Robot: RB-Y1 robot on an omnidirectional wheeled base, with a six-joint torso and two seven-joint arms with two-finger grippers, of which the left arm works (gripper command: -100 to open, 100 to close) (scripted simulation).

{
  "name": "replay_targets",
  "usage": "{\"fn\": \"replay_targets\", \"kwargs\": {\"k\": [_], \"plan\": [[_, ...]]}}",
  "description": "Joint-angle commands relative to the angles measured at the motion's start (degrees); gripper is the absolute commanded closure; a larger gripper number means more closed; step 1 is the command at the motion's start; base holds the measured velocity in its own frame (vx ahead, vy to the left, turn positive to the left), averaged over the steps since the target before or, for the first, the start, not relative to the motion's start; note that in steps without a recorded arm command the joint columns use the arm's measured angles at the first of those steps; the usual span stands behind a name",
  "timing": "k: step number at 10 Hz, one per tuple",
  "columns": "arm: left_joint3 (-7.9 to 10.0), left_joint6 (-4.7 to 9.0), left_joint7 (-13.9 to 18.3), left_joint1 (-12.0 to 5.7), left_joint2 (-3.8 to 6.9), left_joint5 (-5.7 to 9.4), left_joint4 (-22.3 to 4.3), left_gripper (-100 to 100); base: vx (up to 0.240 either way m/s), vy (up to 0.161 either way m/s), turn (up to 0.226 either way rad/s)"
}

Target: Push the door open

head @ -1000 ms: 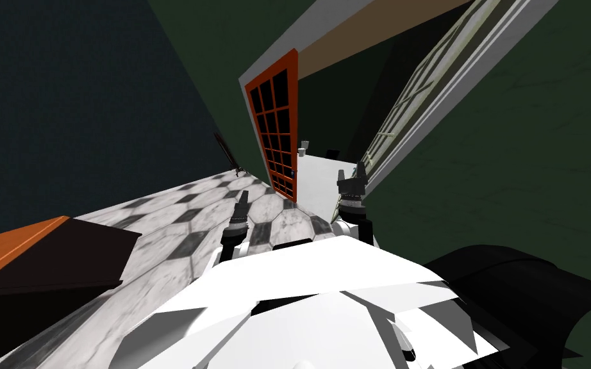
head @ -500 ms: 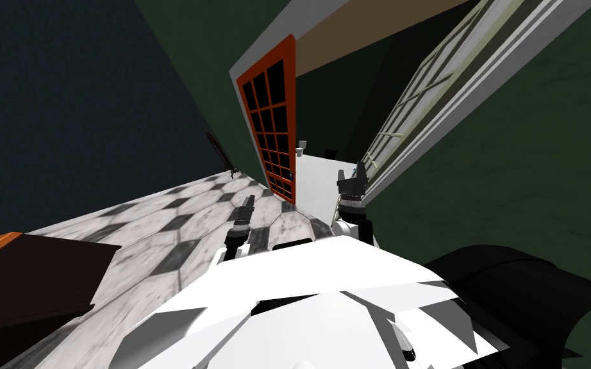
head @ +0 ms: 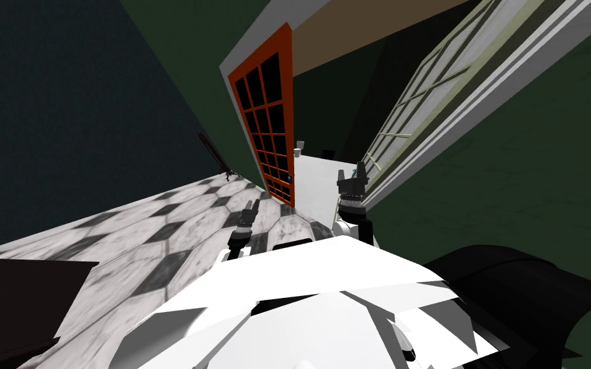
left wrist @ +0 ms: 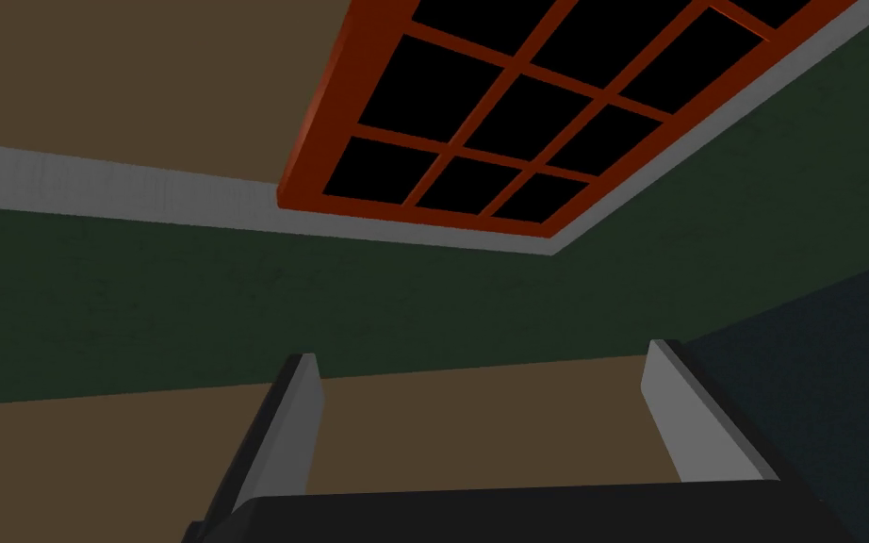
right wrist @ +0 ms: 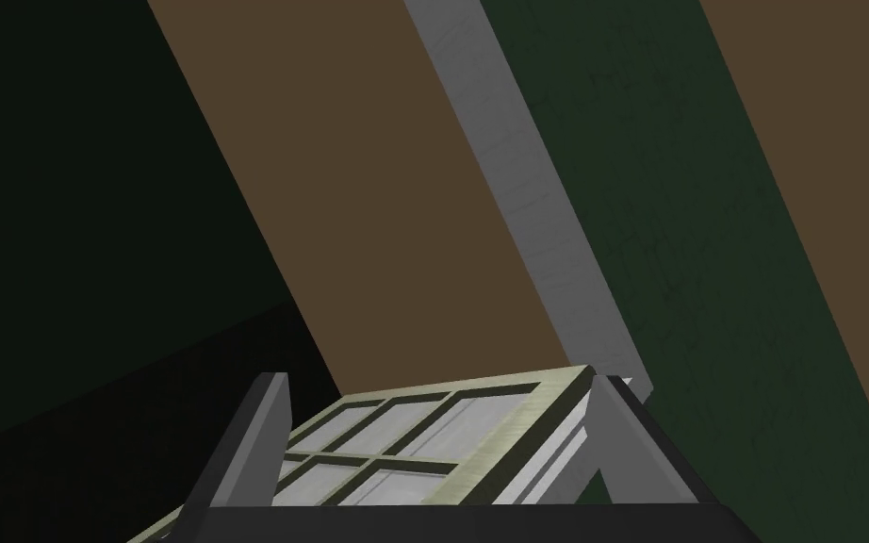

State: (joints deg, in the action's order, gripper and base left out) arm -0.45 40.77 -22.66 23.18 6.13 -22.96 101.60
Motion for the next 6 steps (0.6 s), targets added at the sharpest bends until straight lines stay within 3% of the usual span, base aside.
{"fn": "replay_targets", "kwargs": {"k": [1, 6], "plan": [[0.19, 0.75, -1.7, -0.53, 0.04, -1.15, -2.0, -100, 0.183, -0.004, -0.055], [0.72, 3.29, -6.5, -1.45, 0.09, -4.71, -8.0, -100, 0.138, 0.000, -0.059]]}}
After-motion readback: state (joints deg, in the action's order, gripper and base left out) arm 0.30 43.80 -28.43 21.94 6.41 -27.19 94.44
